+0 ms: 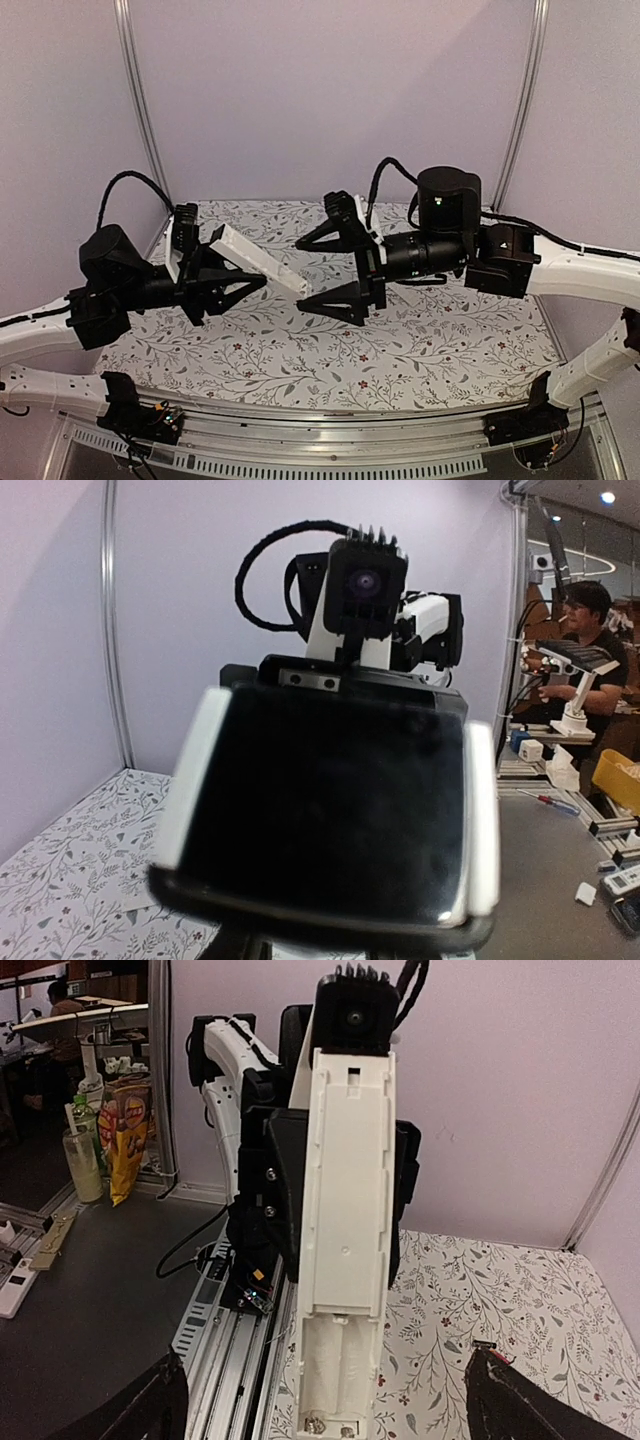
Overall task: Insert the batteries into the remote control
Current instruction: Pass from the left arm to the right, then place the remote control without batteries at the center of the board.
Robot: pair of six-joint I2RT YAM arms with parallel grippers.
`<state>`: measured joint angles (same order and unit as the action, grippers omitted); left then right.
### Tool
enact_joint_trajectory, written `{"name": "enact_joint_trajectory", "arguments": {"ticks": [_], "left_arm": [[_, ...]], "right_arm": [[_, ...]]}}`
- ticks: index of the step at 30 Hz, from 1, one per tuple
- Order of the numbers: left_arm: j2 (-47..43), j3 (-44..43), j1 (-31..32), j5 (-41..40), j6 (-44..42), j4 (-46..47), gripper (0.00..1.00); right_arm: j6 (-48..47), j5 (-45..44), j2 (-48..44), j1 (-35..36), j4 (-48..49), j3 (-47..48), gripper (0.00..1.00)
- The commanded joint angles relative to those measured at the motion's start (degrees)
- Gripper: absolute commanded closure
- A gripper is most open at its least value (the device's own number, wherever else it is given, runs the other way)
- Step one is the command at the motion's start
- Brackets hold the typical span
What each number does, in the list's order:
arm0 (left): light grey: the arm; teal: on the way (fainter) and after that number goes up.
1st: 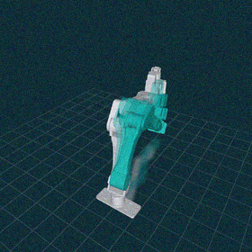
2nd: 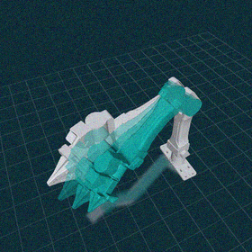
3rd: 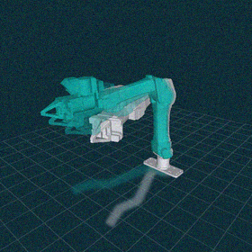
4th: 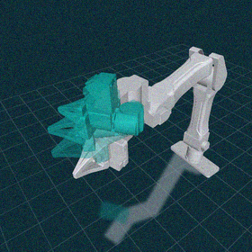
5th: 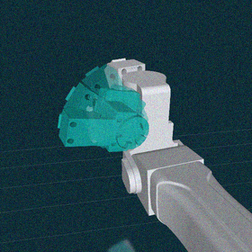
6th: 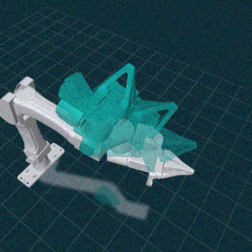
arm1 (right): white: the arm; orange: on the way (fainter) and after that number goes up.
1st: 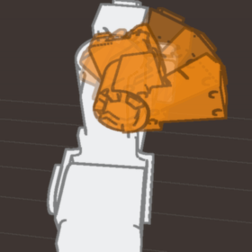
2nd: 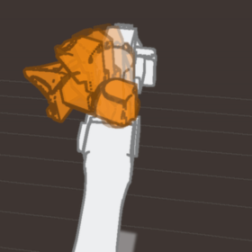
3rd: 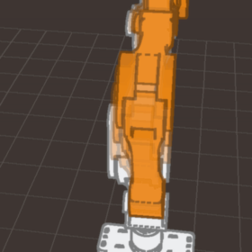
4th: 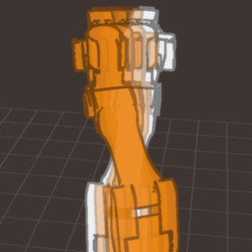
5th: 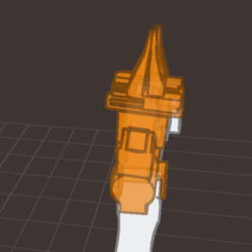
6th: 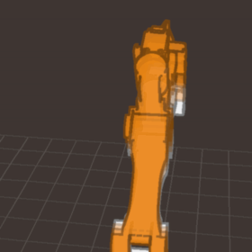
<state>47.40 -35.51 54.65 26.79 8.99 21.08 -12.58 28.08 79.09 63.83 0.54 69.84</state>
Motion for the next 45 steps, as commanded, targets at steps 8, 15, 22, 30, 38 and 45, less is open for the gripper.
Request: {"name": "enact_joint_trajectory", "arguments": {"ticks": [8, 15, 22, 30, 38, 45], "left_arm": [[2.94, -1.22, 3.95, -0.93, -5.07, -0.91, 1.00], [3.29, -1.15, 4.88, -2.27, -5.30, -0.86, 1.00], [3.36, -1.15, 5.01, -5.32, -4.34, -0.79, 0.99], [0.22, -0.69, 4.95, -21.46, -0.89, -4.03, 0.14], [-6.07, -0.52, 2.72, -50.25, 9.35, -15.86, 0.08], [-0.61, -8.47, -9.95, -51.87, 19.35, -41.74, 0.20]], "right_arm": [[-7.33, -2.50, 4.96, 2.43, -5.32, 3.51, 0.37], [-6.52, -3.80, 4.93, 2.52, -4.33, 2.61, 0.62], [-4.37, -8.93, 5.53, 2.44, -4.12, 2.82, 0.99], [3.91, -13.84, 6.81, -2.63, -4.61, 2.60, 1.00], [21.35, -32.57, 15.44, -12.08, -19.08, 6.01, 1.00], [23.66, -39.34, 30.05, -13.74, -32.75, 11.36, 1.00]]}}
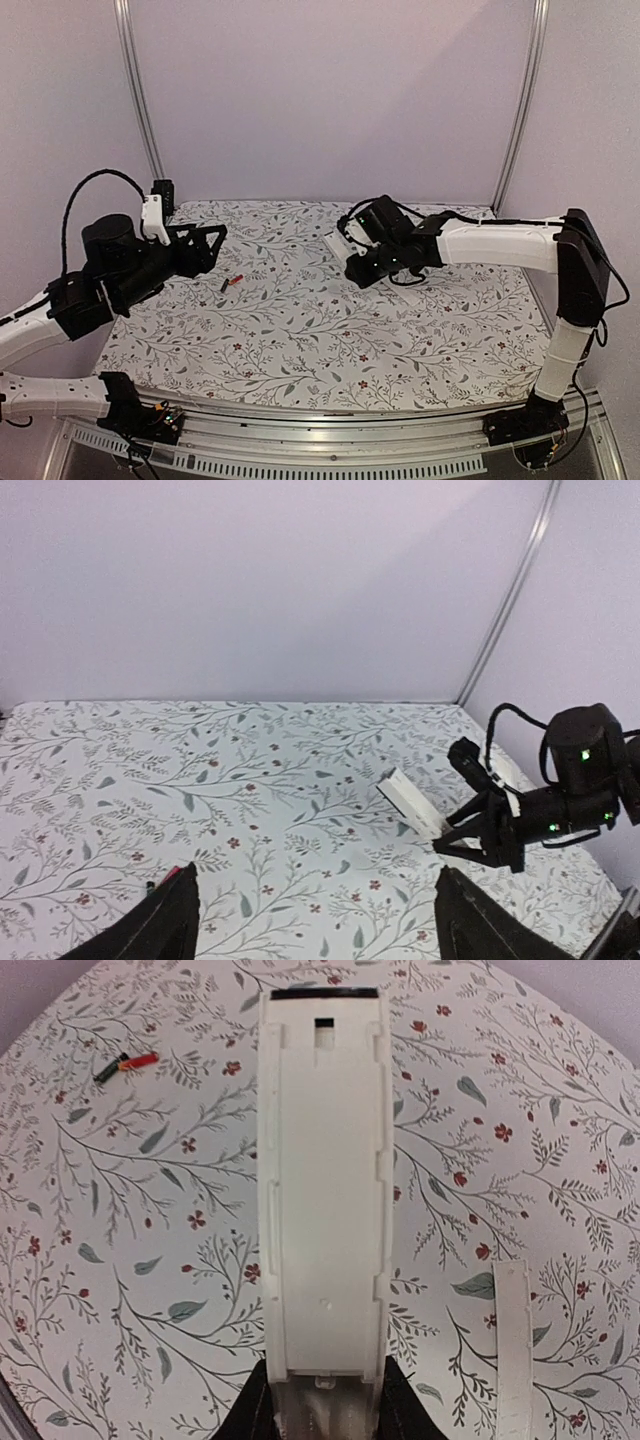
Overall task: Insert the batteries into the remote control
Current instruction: Place the remote control without batteries at the center of the board, then pick up the battery from the center of the board.
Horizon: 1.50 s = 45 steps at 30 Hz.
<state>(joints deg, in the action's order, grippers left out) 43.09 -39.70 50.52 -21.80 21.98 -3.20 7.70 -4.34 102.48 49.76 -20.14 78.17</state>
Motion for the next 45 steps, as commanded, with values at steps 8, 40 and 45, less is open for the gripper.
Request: {"name": "enact_joint_trajectory", "arguments": {"ticks": [8, 40, 45], "left_arm": [[16.05, -8.56, -14.71, 6.01, 5.88, -25.85, 0.22], [62.89, -36.14, -30.93, 28.29, -38.54, -30.70, 0.46], [67.23, -39.58, -31.02, 30.80, -38.07, -31.18, 0.45]], "right_arm": [[4.20, -7.34, 15.94, 0.34, -16.82, 5.14, 1.00], [-3.08, -5.26, 11.10, 0.36, -15.77, 3.57, 0.01], [-3.70, -4.94, 11.50, 0.34, -15.10, 2.95, 0.01]]}}
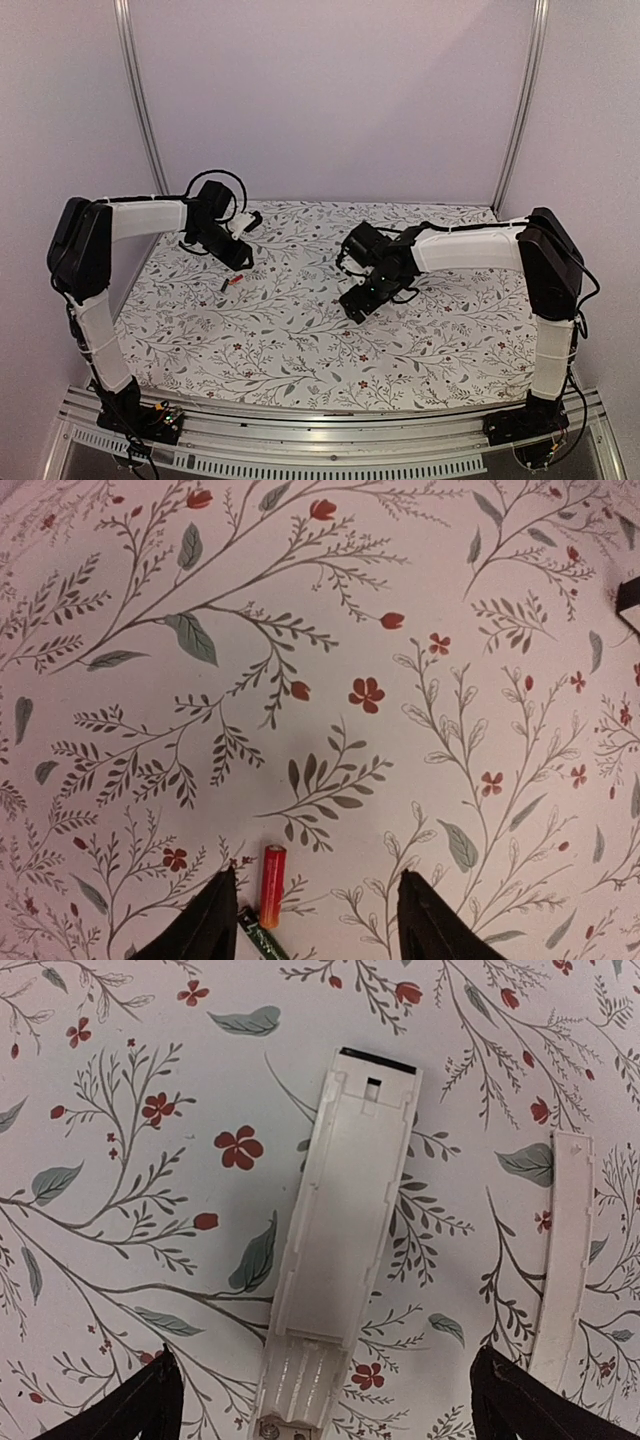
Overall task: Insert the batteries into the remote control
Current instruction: Pick up the battery from the center of the board.
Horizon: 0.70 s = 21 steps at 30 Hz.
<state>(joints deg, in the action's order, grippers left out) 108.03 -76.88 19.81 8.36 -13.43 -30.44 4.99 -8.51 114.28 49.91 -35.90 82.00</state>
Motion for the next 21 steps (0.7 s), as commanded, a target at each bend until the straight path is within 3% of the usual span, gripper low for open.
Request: {"name": "enact_joint_trajectory", "arguments": {"ticks": [1, 9, 21], "left_arm": [[2.69, -2.21, -0.36, 0.86, -2.47, -3.58, 0.45], [6.85, -2.13, -0.84, -0.84, -2.66, -3.19, 0.55], [8.09, -2.23, -2.19, -0.96, -2.17, -2.44, 0.56]], "right_arm": [[-1.03, -0.88, -0.14, 0.19, 0.66, -0.94, 0.01], [-1.31, -1.52, 0.50, 0.18, 0.66, -1.91, 0.01], [-1.80, -0.89, 0.68, 0.19, 0.61, -2.33, 0.01]]}}
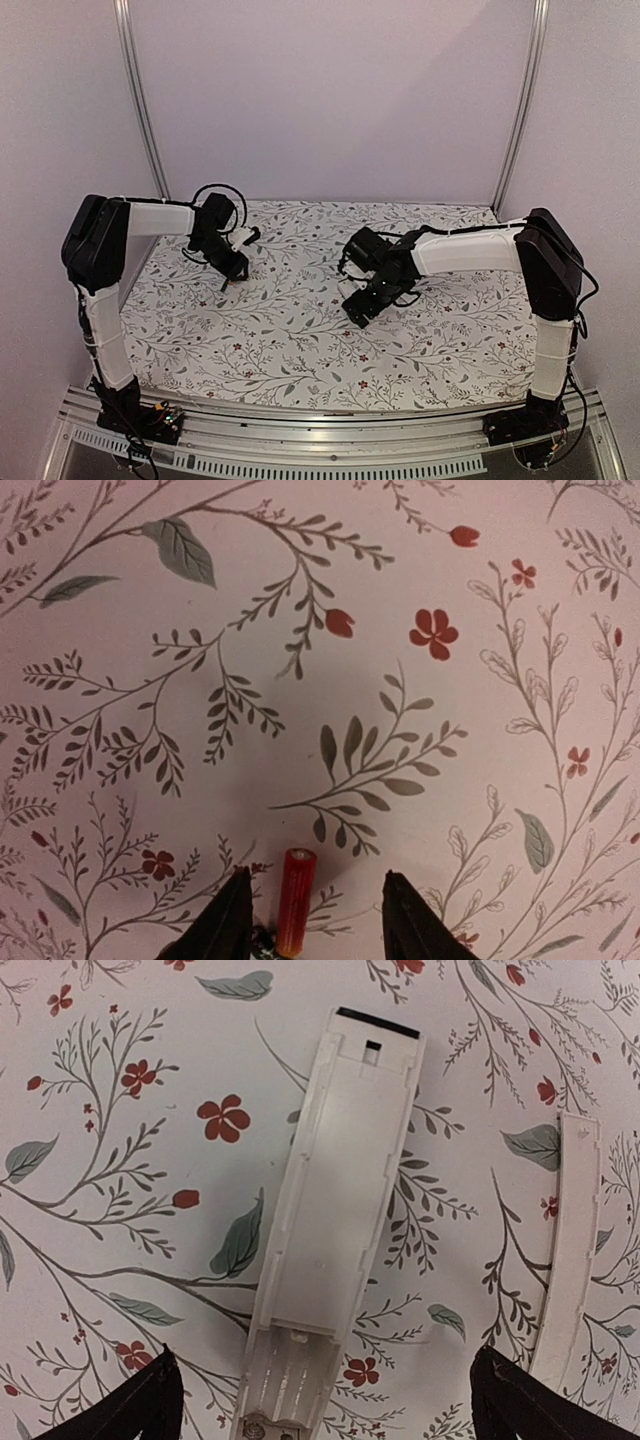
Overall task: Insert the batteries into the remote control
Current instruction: Pick up the battery from the center of the board.
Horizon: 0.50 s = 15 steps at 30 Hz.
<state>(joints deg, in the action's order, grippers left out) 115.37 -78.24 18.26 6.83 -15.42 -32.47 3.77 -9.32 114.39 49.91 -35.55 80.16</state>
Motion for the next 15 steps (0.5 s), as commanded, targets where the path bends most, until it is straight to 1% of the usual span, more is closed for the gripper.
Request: {"name": "enact_joint_trajectory", "arguments": {"ticks": [1, 2, 7, 15], "left_arm": [[0.78, -0.68, -0.68, 0.68, -0.22, -0.25, 0.56], [1.07, -0.65, -0.75, 0.89, -0.26, -0.27, 0.56], [1.79, -1.43, -1.52, 0.37, 0.31, -0.90, 0.66], [2.11, -1.59, -1.52, 0.22, 0.66, -1.63, 0.68]], "right_arm": [[-0.60, -0.18, 0.57, 0.19, 0.30, -0.40, 0.01], [-0.68, -0.29, 0.57, 0.19, 0.23, -0.36, 0.01], [-1.00, -0.25, 0.40, 0.21, 0.09, -0.25, 0.01], [-1.55, -0.26, 0.40, 0.19, -0.05, -0.25, 0.01]]}}
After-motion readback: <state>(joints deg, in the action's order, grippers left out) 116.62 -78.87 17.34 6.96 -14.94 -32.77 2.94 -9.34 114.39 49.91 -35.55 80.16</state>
